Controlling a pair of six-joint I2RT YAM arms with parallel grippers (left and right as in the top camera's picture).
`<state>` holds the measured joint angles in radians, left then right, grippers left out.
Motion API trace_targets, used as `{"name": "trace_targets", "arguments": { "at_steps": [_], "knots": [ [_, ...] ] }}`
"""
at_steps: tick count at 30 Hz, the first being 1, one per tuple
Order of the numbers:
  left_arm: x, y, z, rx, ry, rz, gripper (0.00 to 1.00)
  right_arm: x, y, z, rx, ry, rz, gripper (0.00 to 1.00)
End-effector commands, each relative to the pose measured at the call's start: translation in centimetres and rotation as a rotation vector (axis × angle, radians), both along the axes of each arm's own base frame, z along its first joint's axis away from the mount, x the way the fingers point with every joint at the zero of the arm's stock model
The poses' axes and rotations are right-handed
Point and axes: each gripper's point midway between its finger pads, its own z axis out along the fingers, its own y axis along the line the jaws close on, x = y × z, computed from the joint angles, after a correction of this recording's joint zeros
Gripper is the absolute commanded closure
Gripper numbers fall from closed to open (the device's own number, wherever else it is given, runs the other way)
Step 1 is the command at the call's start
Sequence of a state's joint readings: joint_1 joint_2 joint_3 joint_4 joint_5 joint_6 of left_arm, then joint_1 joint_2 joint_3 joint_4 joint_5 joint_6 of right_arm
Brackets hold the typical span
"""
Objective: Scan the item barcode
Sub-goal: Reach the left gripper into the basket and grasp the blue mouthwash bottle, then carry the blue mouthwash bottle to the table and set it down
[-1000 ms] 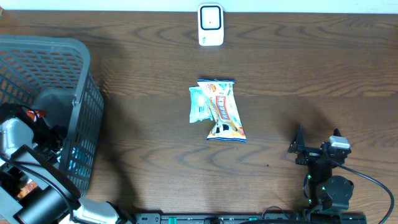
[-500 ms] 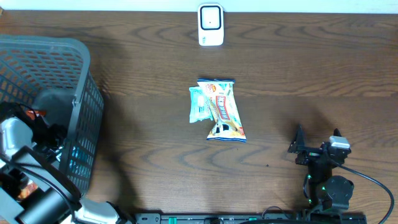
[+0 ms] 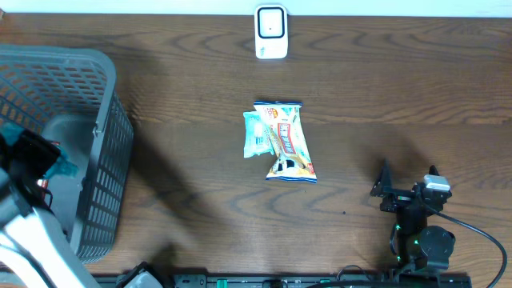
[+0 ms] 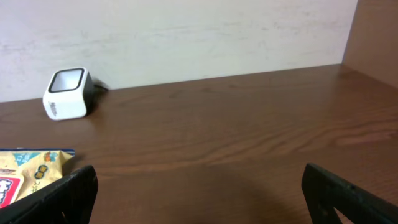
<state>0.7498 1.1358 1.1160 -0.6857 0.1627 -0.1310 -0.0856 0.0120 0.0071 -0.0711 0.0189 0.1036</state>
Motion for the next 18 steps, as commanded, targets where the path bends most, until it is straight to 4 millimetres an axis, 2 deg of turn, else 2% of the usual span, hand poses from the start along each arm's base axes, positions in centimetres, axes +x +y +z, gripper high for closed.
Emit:
{"name": "trace_targets", "arguments": {
  "at_steps": [1, 5, 8, 9, 11, 13, 15, 18],
  "knots": [
    [-0.6, -3.8, 10.0, 0.111, -0.339, -0.052, 0.51, 0.0, 0.1, 0.0, 0.011, -0.002, 0.001, 0.01],
    [-1.8, -9.5, 16.8, 0.153, -0.610, -0.207, 0.51, 0.0, 0.1, 0.0, 0.011, -0.002, 0.001, 0.01],
    [-2.9, -14.3, 20.8, 0.133, -0.786, -0.360, 0.51, 0.0, 0.1, 0.0, 0.011, -0.002, 0.001, 0.01],
    [-3.2, -15.7, 21.5, 0.115, -0.823, -0.410, 0.51, 0.0, 0.1, 0.0, 0.011, -0.002, 0.001, 0.01],
    [-3.6, -18.1, 22.5, 0.057, -0.876, -0.501, 0.51, 0.0, 0.1, 0.0, 0.011, -0.002, 0.001, 0.01],
    [-3.7, -19.9, 22.5, -0.010, -0.885, -0.573, 0.51, 0.0, 0.1, 0.0, 0.012, -0.002, 0.001, 0.01],
    [-3.6, -21.6, 21.9, -0.068, -0.870, -0.656, 0.51, 0.0, 0.1, 0.0, 0.011, -0.002, 0.001, 0.01],
    [-3.0, -22.9, 20.3, -0.143, -0.823, -0.713, 0.51, 0.0, 0.1, 0.0, 0.011, -0.002, 0.001, 0.01]
  ]
}}
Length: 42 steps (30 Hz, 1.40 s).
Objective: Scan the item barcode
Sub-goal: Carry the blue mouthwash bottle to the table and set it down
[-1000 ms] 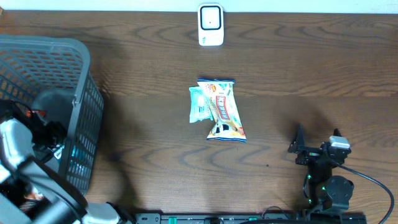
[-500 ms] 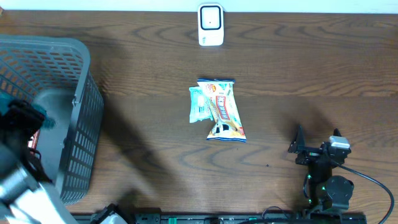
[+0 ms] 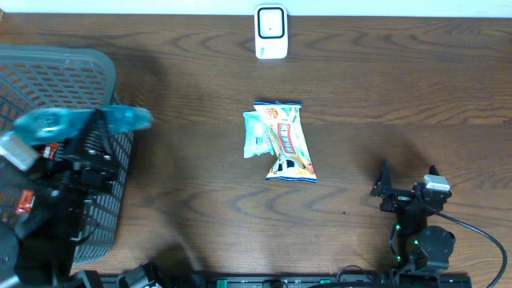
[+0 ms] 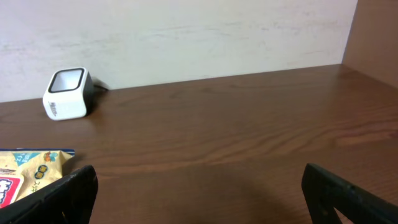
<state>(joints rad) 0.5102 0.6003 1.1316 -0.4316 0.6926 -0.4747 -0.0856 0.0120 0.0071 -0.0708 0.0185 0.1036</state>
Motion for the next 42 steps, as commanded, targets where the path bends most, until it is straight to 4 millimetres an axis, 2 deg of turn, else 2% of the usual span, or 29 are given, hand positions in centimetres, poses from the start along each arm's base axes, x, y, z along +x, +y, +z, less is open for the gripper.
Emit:
{"name": "trace_targets", "arguments": {
  "at_steps": [1, 6, 10, 14, 19, 23, 29, 34, 37, 42],
  "knots": [
    [0.4, -3.0, -1.1, -0.058, 0.051, -0.174, 0.52, 0.0, 0.1, 0.0, 0.012, -0.001, 0.001, 0.01],
    [1.8, -5.9, -4.3, -0.077, 0.171, -0.325, 0.53, 0.0, 0.1, 0.0, 0.012, -0.001, 0.001, 0.01],
    [3.0, -8.9, -6.8, -0.068, 0.275, -0.467, 0.55, 0.0, 0.1, 0.0, 0.012, -0.001, 0.001, 0.01],
    [5.0, -11.9, -10.1, -0.019, 0.395, -0.537, 0.55, 0.0, 0.1, 0.0, 0.011, -0.002, 0.001, 0.01],
    [7.7, -15.5, -15.7, 0.079, 0.572, -0.530, 0.55, 0.0, 0.1, 0.0, 0.011, -0.001, 0.001, 0.01],
    [9.2, -17.4, -20.5, 0.177, 0.703, -0.486, 0.55, 0.0, 0.1, 0.0, 0.012, -0.001, 0.001, 0.01],
    [10.8, -17.9, -26.9, 0.288, 0.865, -0.405, 0.55, 0.0, 0.1, 0.0, 0.012, -0.001, 0.001, 0.01],
    [11.3, -18.1, -31.5, 0.323, 0.992, -0.403, 0.55, 0.0, 0.1, 0.0, 0.012, -0.001, 0.001, 0.01],
    [11.6, -17.4, -34.4, 0.364, 1.066, -0.362, 0.55, 0.0, 0.1, 0.0, 0.012, -0.001, 0.001, 0.01],
    [11.6, -16.8, -37.7, 0.408, 1.148, -0.328, 0.55, 0.0, 0.1, 0.0, 0.012, -0.001, 0.001, 0.01]
  ]
}}
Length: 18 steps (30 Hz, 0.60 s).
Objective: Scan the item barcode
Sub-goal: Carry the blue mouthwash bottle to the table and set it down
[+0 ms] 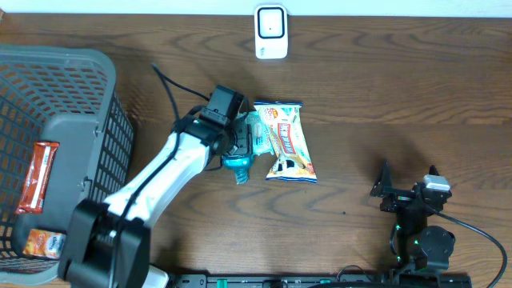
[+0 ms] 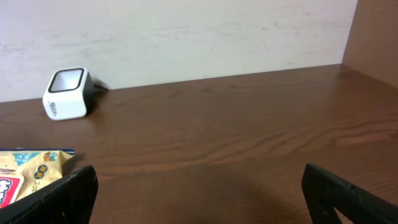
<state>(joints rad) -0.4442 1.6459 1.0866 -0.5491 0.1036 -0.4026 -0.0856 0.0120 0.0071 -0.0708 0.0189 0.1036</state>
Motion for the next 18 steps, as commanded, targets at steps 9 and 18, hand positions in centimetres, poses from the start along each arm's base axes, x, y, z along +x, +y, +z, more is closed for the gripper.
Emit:
{"name": "trace_targets", "arguments": {
  "at_steps": [9, 18],
  "knots": [
    [1.3, 1.1, -3.9, 0.113, 0.022, 0.017, 0.54, 0.0, 0.1, 0.0, 0.012, -0.001, 0.001, 0.01],
    [2.2, 0.8, -0.7, 0.072, -0.060, 0.024, 0.02, 0.0, 0.1, 0.0, 0.011, -0.001, 0.001, 0.01]
  ]
}}
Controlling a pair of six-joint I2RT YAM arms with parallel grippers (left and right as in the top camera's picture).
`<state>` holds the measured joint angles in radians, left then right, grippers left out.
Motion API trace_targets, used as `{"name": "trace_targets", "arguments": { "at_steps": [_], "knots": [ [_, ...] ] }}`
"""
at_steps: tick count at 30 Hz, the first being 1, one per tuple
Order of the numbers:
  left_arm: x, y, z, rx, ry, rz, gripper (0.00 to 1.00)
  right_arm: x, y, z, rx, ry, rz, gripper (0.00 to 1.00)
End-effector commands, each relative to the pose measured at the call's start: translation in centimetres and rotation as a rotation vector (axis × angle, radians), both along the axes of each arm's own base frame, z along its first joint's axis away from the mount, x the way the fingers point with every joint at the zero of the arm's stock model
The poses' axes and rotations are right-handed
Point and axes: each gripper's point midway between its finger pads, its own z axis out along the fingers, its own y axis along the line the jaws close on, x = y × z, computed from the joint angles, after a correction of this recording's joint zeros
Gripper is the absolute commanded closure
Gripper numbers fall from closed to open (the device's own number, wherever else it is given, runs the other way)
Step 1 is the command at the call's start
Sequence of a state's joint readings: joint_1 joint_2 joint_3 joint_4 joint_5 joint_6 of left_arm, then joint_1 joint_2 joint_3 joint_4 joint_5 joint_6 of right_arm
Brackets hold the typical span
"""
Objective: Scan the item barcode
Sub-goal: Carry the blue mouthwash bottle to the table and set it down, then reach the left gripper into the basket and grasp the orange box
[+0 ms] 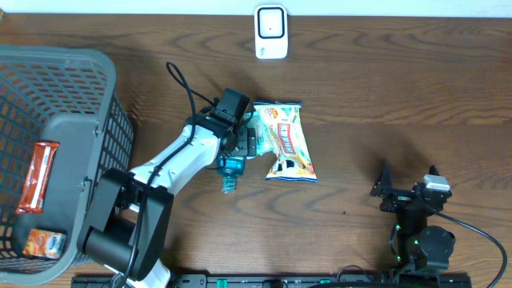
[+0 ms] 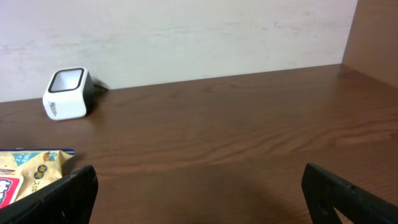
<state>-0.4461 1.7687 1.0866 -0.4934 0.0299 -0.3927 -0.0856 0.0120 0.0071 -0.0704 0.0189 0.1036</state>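
A white barcode scanner (image 1: 271, 32) stands at the table's far edge and also shows in the right wrist view (image 2: 67, 93). A yellow snack bag (image 1: 290, 144) lies mid-table, its corner visible in the wrist view (image 2: 25, 171). A pale green packet (image 1: 260, 128) lies against its left side, mostly covered by my left gripper (image 1: 240, 144). One teal finger (image 1: 230, 166) sticks out toward the front; how the jaws stand is hidden. My right gripper (image 2: 199, 180) is open and empty near the front right (image 1: 408, 180).
A grey mesh basket (image 1: 88, 72) fills the left side, holding a red packet (image 1: 36, 176) and an orange packet (image 1: 44, 240). A pale wall rises behind the scanner. My left arm crosses the table from the front left to the middle.
My left gripper has shifted slightly over the pale green packet, and the arm's elbow now lies closer to the table. The snack bag, the scanner and my right gripper have not moved.
My left arm was first over the basket at the far left. Then it was blurred above the basket's rim. Then its gripper was at the pale green packet beside the snack bag, where it remains now. My right gripper stayed open and still throughout.
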Motion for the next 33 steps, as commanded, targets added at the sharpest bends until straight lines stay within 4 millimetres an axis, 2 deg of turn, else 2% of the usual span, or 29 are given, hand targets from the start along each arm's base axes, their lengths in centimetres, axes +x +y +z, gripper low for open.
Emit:
{"name": "trace_targets", "arguments": {
  "at_steps": [1, 7, 10, 19, 26, 27, 28, 29, 31, 33],
  "knots": [
    [1.4, -0.2, 4.3, -0.034, -0.118, 0.006, 0.02, 0.0, 0.1, -0.1, 0.012, -0.001, 0.001, 0.01],
    [1.4, 0.3, 11.2, -0.094, -0.286, -0.015, 0.02, 0.0, 0.1, -0.1, 0.012, -0.001, 0.001, 0.01],
    [0.7, 1.7, 14.3, -0.108, -0.350, 0.004, 0.02, 0.0, 0.1, -0.1, 0.012, -0.001, 0.001, 0.01],
    [-1.6, 9.6, 22.7, -0.119, -0.553, 0.169, 0.02, 0.0, 0.1, -0.1, 0.012, -0.001, 0.001, 0.01],
    [-3.9, 13.0, 30.7, -0.107, -0.786, 0.218, 0.02, 0.0, 0.1, -0.1, 0.012, -0.001, 0.001, 0.01],
    [-4.1, 14.0, 31.6, -0.086, -0.814, 0.252, 0.02, 0.0, 0.1, -0.1, 0.011, -0.001, 0.001, 0.01],
    [-4.9, 16.9, 33.1, -0.005, -0.859, 0.358, 0.02, 0.0, 0.1, -0.1, 0.011, -0.001, 0.001, 0.01],
    [-5.3, 18.5, 33.7, 0.040, -0.872, 0.415, 0.02, 0.0, 0.1, -0.1, 0.012, -0.001, 0.001, 0.01],
    [-6.3, 21.4, 34.2, 0.121, -0.873, 0.518, 0.02, 0.0, 0.1, -0.1, 0.011, -0.001, 0.001, 0.01],
    [-7.3, 24.1, 33.9, 0.185, -0.843, 0.613, 0.02, 0.0, 0.1, -0.1, 0.011, -0.001, 0.001, 0.01]
  ]
}}
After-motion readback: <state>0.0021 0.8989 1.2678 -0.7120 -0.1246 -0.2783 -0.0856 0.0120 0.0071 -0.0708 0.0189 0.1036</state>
